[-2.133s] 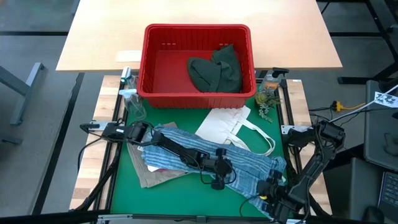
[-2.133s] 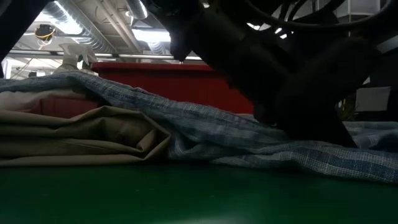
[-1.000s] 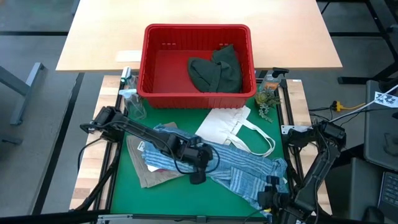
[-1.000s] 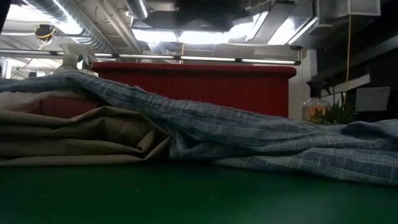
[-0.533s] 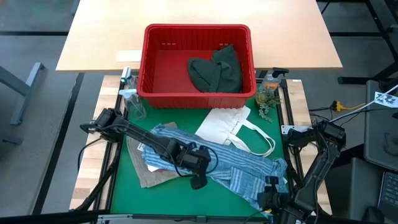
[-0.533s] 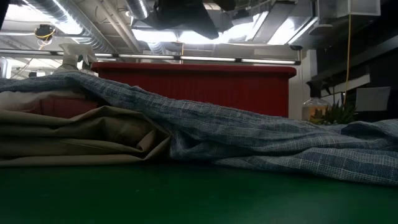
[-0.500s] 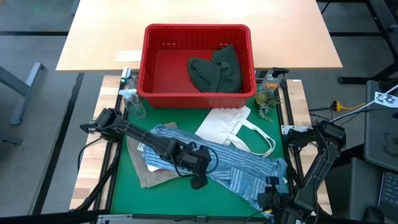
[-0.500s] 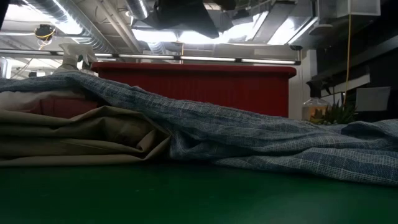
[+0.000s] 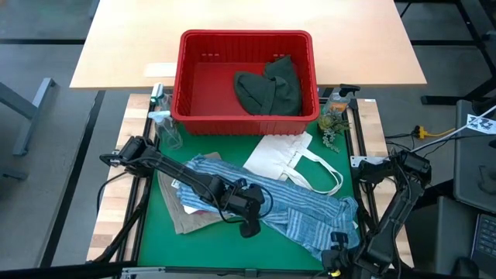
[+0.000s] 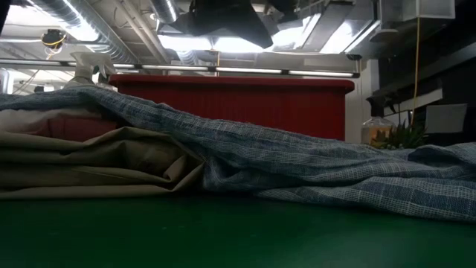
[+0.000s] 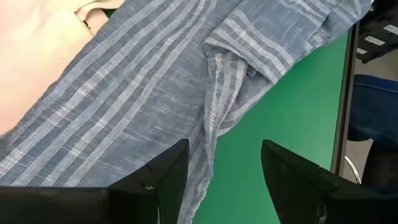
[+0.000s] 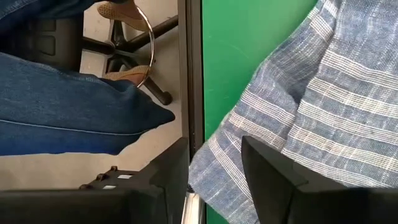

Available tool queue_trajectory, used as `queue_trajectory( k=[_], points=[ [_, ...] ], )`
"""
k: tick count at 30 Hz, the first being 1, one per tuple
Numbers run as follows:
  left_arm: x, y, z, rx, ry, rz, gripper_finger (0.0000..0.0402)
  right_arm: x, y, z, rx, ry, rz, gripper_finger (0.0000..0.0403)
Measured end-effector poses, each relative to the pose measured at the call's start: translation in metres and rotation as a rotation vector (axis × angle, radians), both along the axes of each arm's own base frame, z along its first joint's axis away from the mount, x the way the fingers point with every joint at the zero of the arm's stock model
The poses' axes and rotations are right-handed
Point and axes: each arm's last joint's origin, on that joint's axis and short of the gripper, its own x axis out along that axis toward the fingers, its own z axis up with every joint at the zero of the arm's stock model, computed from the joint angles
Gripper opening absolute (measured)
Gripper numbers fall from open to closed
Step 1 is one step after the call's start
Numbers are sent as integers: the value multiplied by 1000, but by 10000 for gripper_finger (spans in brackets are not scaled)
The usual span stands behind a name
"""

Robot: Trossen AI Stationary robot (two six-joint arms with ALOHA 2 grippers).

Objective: Fold Laundry from Bin
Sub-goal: Fold the blue polo shirt

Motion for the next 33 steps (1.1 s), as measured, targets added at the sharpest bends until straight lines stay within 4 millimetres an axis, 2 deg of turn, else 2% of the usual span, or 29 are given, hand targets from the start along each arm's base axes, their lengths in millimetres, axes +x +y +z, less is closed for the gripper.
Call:
queue_trajectory(
  k=[8,15,18,25,29,33],
  points=[
    [-4,1,-3,-18,50,35,195,0,0,0,0,0,0,149],
    [-20,13,-12,-72,310,27,195,0,0,0,0,0,-1,149],
    [-29,19,-9,-19,369,46,195,0,0,0,1,0,-1,149],
    [-73,31,41,102,355,90,195,0,0,0,-1,1,0,149],
    [-109,39,67,146,330,169,195,0,0,0,4,8,3,149],
    [-152,49,74,133,289,294,195,0,0,0,13,21,8,149]
  ],
)
